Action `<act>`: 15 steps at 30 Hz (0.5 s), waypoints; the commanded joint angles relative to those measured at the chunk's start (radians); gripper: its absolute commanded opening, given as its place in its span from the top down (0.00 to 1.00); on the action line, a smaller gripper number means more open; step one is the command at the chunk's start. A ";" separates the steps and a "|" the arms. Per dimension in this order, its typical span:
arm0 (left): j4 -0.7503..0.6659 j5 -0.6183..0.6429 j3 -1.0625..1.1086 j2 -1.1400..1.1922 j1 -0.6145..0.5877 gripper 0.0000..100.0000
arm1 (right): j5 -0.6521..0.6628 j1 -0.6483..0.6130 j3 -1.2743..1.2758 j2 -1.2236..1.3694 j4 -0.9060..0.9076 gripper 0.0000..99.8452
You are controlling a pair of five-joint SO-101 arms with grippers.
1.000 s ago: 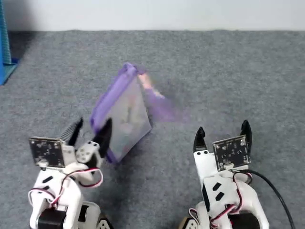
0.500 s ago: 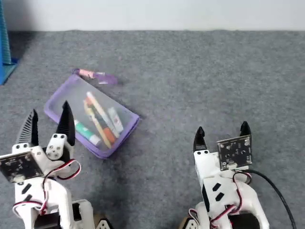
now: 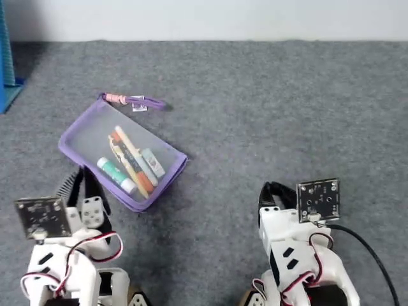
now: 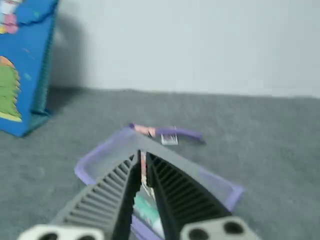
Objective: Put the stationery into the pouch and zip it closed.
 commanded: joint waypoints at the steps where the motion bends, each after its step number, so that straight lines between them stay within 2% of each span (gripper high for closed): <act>1: 0.074 0.008 -0.042 -0.002 0.052 0.99 | -0.043 0.004 -0.034 0.005 0.036 0.99; 15: -0.074 0.005 0.265 -0.048 0.054 0.99 | -0.044 0.004 0.334 -0.068 -0.179 0.99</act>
